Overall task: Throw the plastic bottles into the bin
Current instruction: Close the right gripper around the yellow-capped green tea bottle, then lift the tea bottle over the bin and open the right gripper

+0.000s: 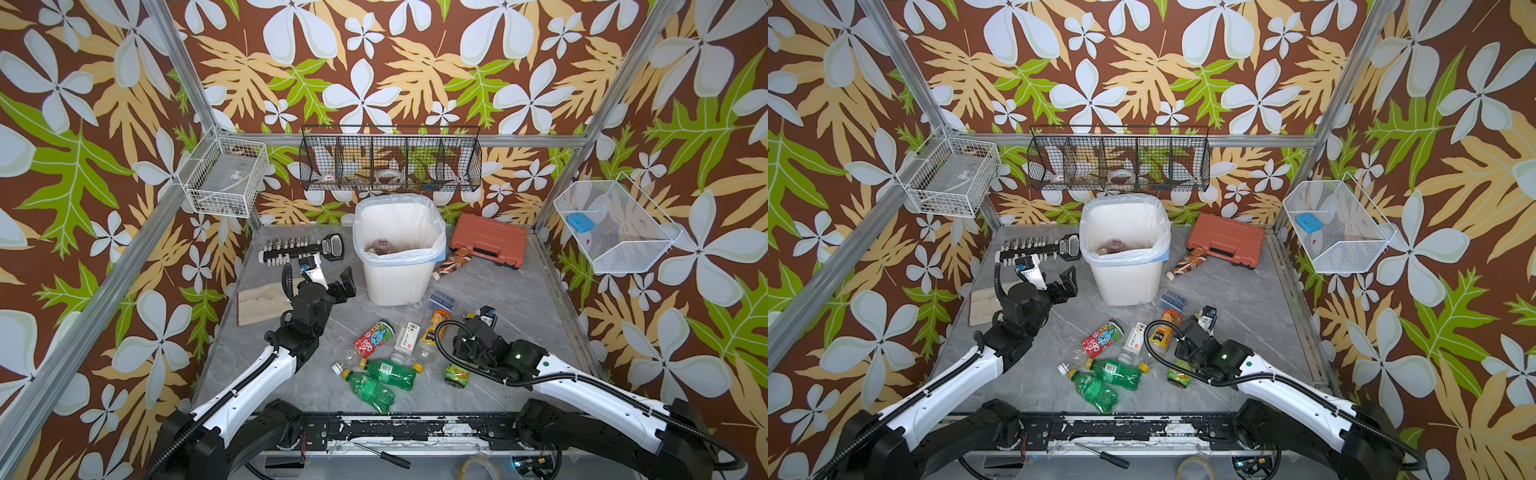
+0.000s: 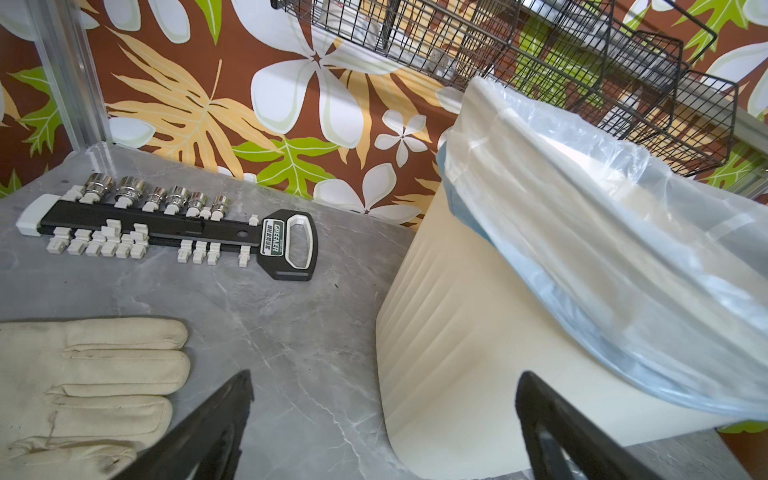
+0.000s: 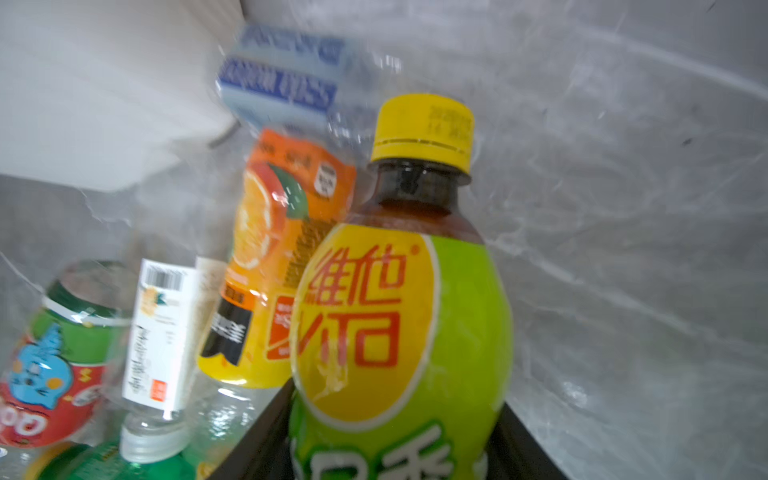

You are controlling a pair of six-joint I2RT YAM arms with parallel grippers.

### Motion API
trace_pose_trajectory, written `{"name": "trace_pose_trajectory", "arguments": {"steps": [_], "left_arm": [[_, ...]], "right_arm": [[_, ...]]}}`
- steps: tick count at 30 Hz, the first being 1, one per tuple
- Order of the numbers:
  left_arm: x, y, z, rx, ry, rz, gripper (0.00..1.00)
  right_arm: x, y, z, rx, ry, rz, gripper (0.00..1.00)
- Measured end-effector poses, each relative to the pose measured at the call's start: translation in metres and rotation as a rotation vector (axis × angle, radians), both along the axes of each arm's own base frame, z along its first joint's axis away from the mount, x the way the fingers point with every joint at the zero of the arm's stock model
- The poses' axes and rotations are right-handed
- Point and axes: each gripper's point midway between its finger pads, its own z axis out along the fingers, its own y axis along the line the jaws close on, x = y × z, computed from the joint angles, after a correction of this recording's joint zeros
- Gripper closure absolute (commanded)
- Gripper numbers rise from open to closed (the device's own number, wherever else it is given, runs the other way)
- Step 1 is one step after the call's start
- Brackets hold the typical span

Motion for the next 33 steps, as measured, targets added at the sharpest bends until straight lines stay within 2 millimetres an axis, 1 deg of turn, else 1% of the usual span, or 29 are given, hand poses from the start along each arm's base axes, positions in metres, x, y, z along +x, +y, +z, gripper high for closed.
{"name": "trace_pose_trajectory", "arguments": {"steps": [2,4,8,10,11,16,19,20,22,24,25,28,31,33], "left_arm": [[0.0,0.001,-0.005,0.005,0.01,0.006,0.0],[-0.001,0.003,-0.01,0.004,0.021,0.018,0.0],[-0.004,0.006,-0.023,0.0,0.046,0.03,0.0],[-0.005,0.007,-0.028,0.002,0.058,0.035,0.0],[-0.006,0.008,-0.031,0.002,0.064,0.037,0.0],[-0.012,0.012,-0.044,0.0,0.096,0.05,0.0],[-0.015,0.014,-0.047,0.002,0.108,0.055,0.0],[-0.016,0.015,-0.048,0.001,0.108,0.058,0.0],[-0.019,0.017,-0.05,0.004,0.111,0.062,0.0],[-0.021,0.019,-0.051,0.003,0.113,0.067,0.0],[-0.022,0.019,-0.052,-0.001,0.113,0.07,0.0],[-0.024,0.02,-0.052,-0.008,0.11,0.073,0.0],[-0.025,0.022,-0.051,-0.007,0.109,0.079,0.0],[-0.025,0.022,-0.051,-0.006,0.109,0.081,0.0]], "right_arm": [[0.014,-0.009,0.031,-0.021,-0.077,-0.024,0.41],[0.03,-0.017,0.068,-0.058,-0.167,-0.041,0.41],[0.058,-0.017,0.14,-0.14,-0.334,-0.019,0.41],[0.075,-0.009,0.177,-0.176,-0.421,0.002,0.41],[0.082,-0.005,0.193,-0.189,-0.455,0.014,0.41],[0.121,0.027,0.278,-0.23,-0.655,0.086,0.41],[0.144,0.049,0.321,-0.246,-0.754,0.126,0.41],[0.152,0.057,0.332,-0.249,-0.78,0.139,0.4],[0.171,0.075,0.348,-0.265,-0.817,0.173,0.41],[0.19,0.092,0.352,-0.283,-0.83,0.216,0.41],[0.199,0.097,0.353,-0.293,-0.834,0.223,0.41],[0.223,0.109,0.349,-0.323,-0.825,0.255,0.41],[0.238,0.116,0.342,-0.332,-0.812,0.283,0.4],[0.243,0.119,0.338,-0.341,-0.803,0.298,0.4]]}}
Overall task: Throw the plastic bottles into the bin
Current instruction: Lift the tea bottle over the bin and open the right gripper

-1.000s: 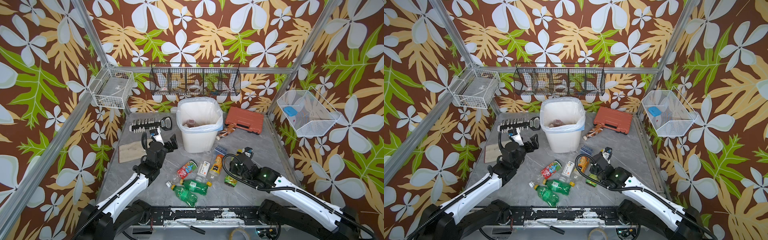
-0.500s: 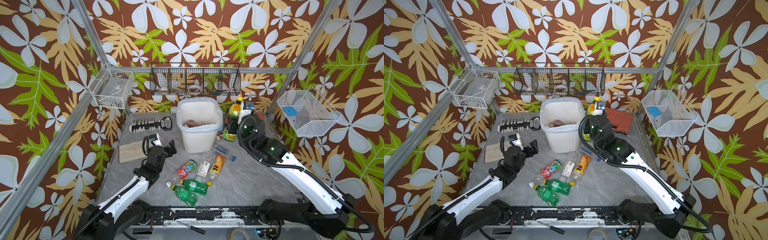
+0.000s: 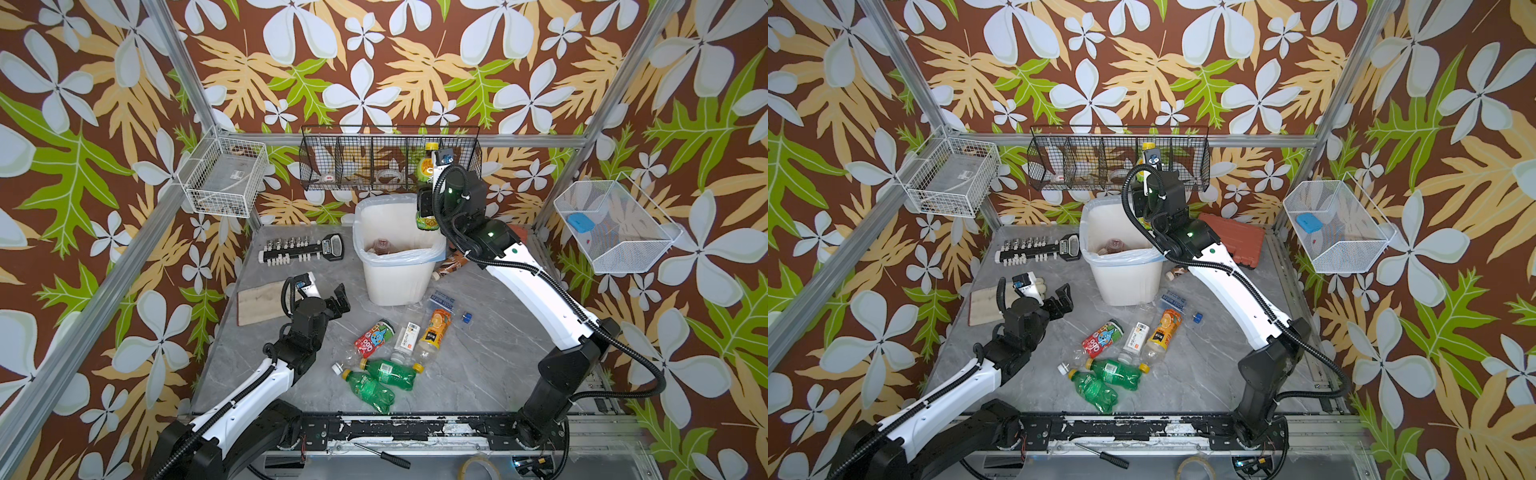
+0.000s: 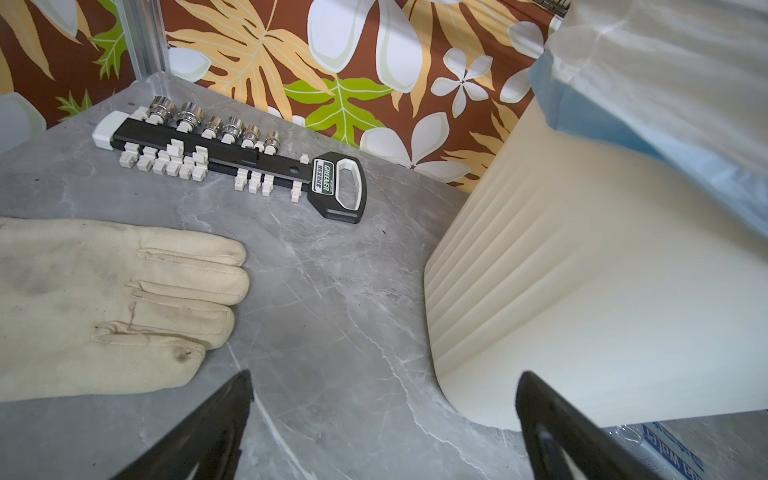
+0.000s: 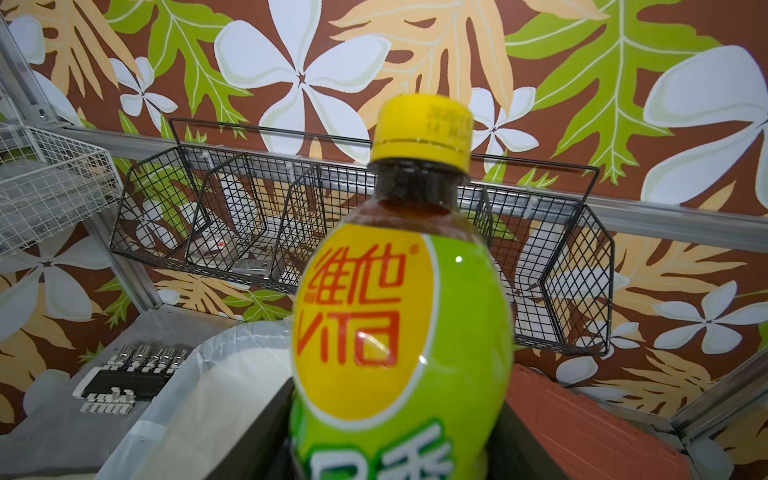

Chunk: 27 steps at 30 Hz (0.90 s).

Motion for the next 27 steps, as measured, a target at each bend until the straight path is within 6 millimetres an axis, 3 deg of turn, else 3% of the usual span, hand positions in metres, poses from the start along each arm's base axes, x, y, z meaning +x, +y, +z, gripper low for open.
{"name": "trace_pose_trajectory", "arguments": {"steps": [9,17,19,22,25,27], "left_arm": [[0.001,0.001,0.001,0.003,0.003,0.005,0.0],[0.002,0.0,0.003,0.005,-0.001,0.004,0.0],[0.002,0.0,0.004,0.005,-0.001,0.004,0.0],[0.002,0.0,0.003,0.006,0.001,0.004,0.0],[0.003,0.0,0.002,0.009,0.004,0.003,0.0],[0.003,0.0,0.002,0.013,0.007,0.002,0.0]], "right_arm": [[0.023,-0.008,-0.023,0.001,0.047,0.008,0.4],[0.031,0.005,-0.042,-0.008,0.083,0.053,0.39],[0.032,0.006,-0.047,-0.013,0.097,0.055,0.3],[0.033,0.006,-0.054,-0.02,0.115,0.054,0.07],[0.033,0.005,-0.056,-0.021,0.121,0.048,0.0],[0.032,0.002,-0.054,-0.008,0.122,0.04,0.0]]}}
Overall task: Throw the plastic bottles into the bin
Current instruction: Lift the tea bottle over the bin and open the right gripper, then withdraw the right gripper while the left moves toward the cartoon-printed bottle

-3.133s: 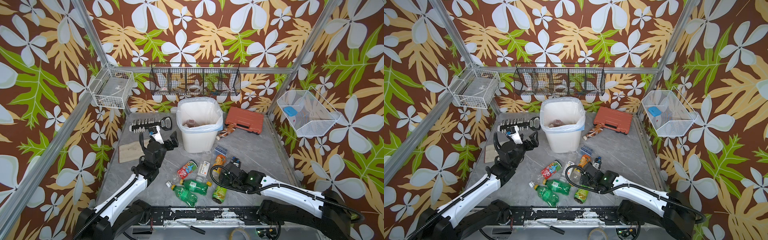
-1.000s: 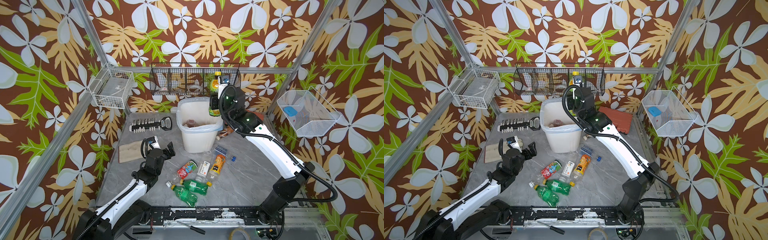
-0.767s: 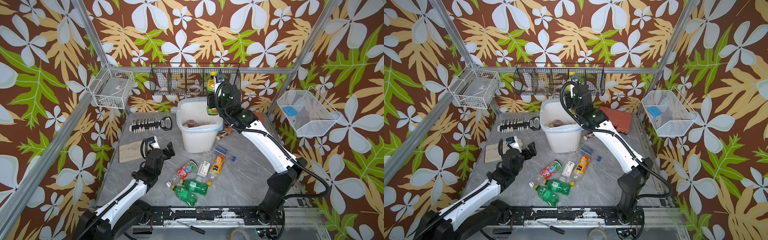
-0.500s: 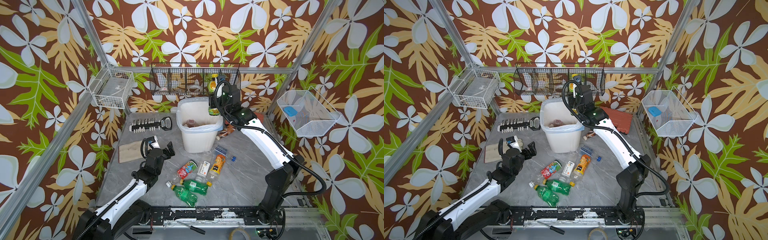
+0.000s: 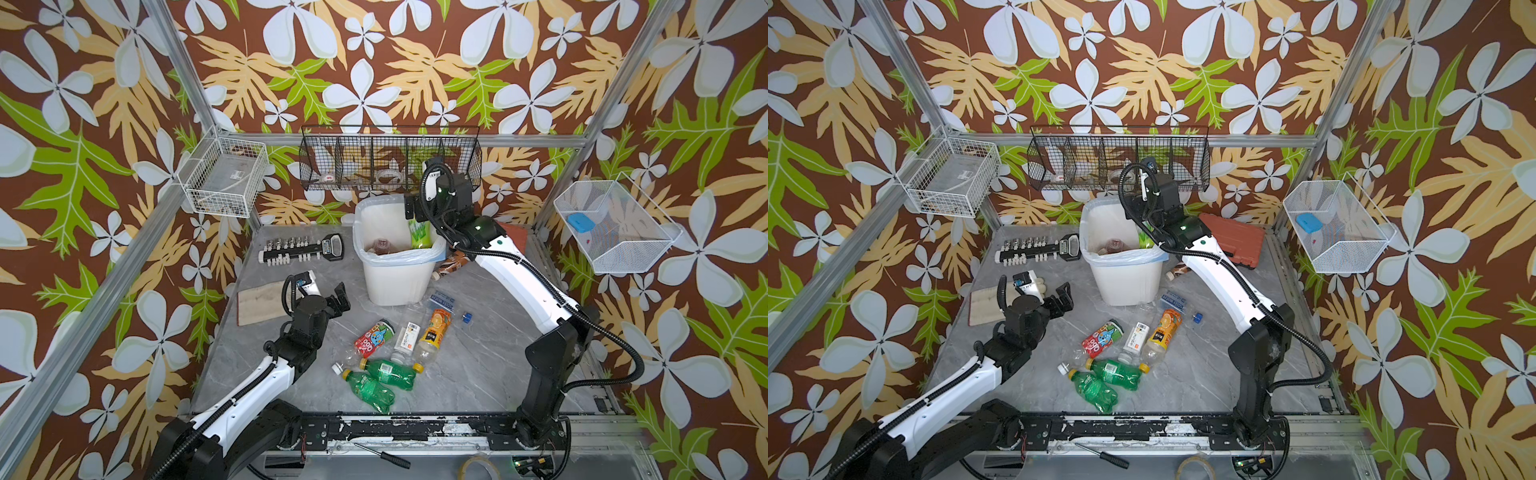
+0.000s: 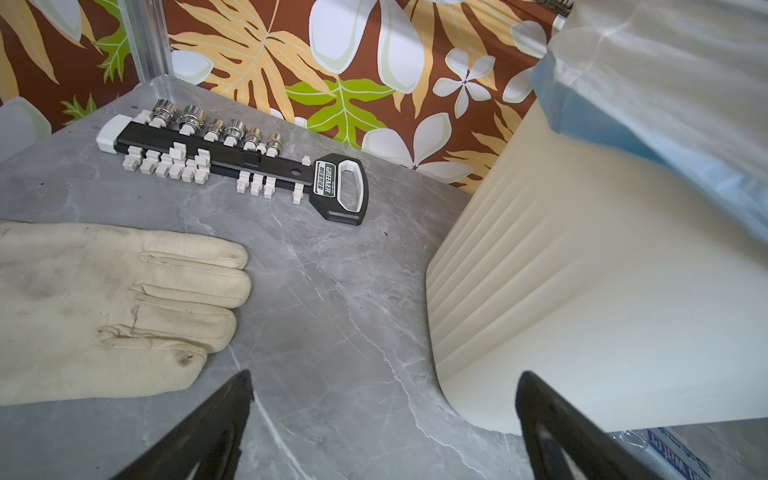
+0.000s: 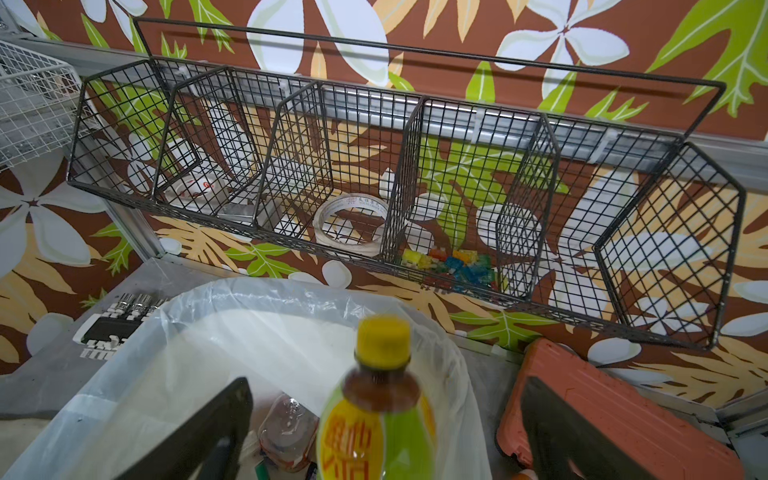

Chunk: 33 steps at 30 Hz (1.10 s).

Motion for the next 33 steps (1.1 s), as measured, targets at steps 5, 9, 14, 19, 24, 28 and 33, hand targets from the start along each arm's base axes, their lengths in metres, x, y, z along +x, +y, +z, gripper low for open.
{"name": "trace_pose_trajectory", "arguments": {"steps": [5,9,14,19,24,28,33], "left_arm": [[0.002,-0.001,0.0,0.014,0.003,-0.005,0.0],[0.003,-0.003,-0.002,0.016,0.012,-0.013,0.0],[0.003,-0.007,-0.008,0.018,0.033,-0.037,0.0],[0.002,-0.015,-0.018,0.015,0.068,-0.079,0.0],[0.0,-0.024,-0.021,0.009,0.103,-0.133,0.0],[-0.005,-0.036,-0.024,0.005,0.145,-0.207,0.03],[-0.02,-0.05,-0.04,-0.011,0.239,-0.301,0.04]], "right_arm": [[-0.021,-0.022,0.009,0.019,-0.013,-0.026,0.0],[-0.067,-0.054,0.001,0.055,-0.035,-0.061,0.01],[-0.126,-0.107,-0.052,0.137,-0.024,-0.14,0.0],[-0.142,-0.14,-0.075,0.214,-0.003,-0.228,0.0],[-0.135,-0.137,-0.072,0.243,-0.001,-0.232,0.0],[-0.125,-0.132,-0.075,0.246,0.008,-0.231,0.0],[-0.117,-0.122,-0.078,0.251,0.019,-0.206,0.01]]}}
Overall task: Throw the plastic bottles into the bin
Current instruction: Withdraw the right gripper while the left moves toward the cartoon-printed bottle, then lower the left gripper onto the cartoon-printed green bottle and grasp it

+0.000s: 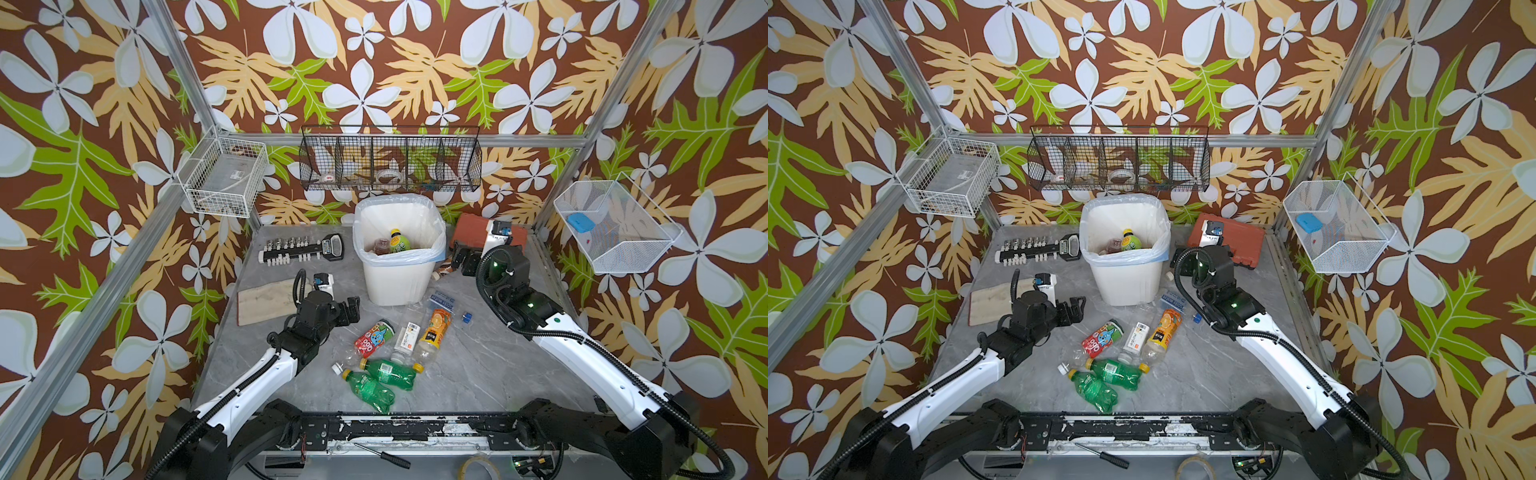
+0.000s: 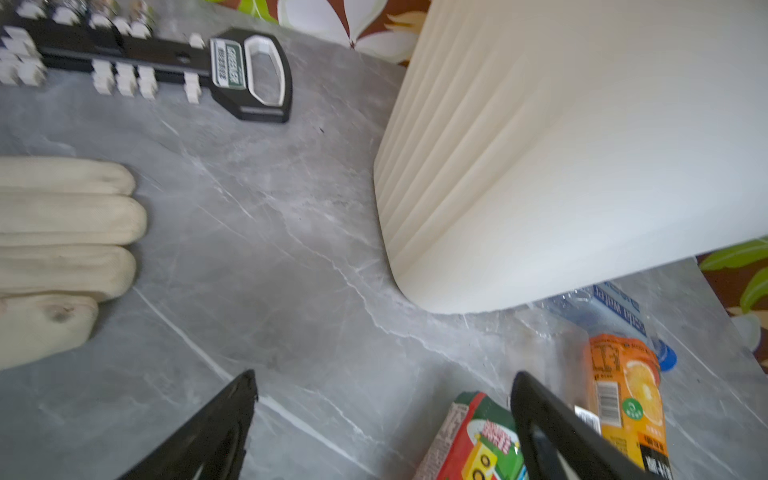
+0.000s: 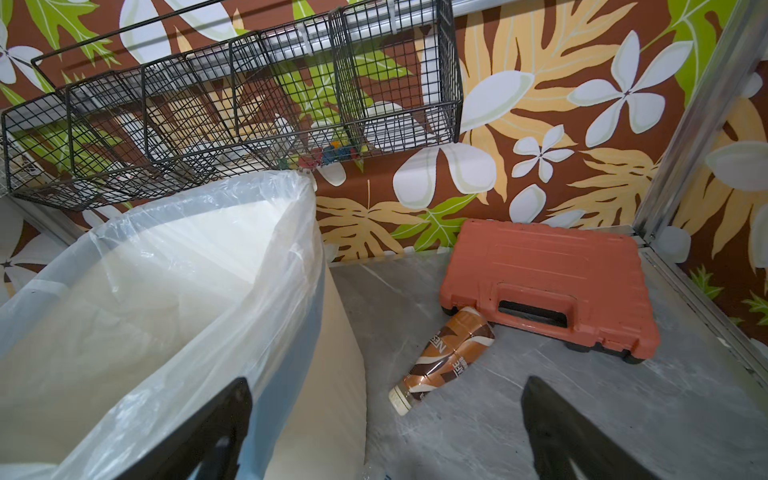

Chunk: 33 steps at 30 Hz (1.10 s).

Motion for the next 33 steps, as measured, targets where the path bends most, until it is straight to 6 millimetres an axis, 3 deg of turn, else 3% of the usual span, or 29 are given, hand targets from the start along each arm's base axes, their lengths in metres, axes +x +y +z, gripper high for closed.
{"name": "trace_pose_trajectory", "arguments": {"steps": [7,16,25,33], "left_arm": [[-0.027,-0.03,-0.022,-0.03,0.108,-0.111,0.04],[-0.053,-0.067,-0.052,0.122,0.216,-0.221,0.05],[-0.061,-0.075,-0.072,0.267,0.256,-0.257,0.04],[-0.058,-0.067,-0.092,0.385,0.292,-0.236,0.03]], "right_arm": [[0.001,0.001,-0.007,-0.003,0.013,0.001,0.0],[-0.001,-0.001,-0.007,0.0,0.006,-0.003,0.0],[-0.003,-0.005,-0.008,0.001,-0.002,-0.014,0.0],[-0.005,-0.01,-0.007,-0.001,-0.008,-0.032,0.0]]}}
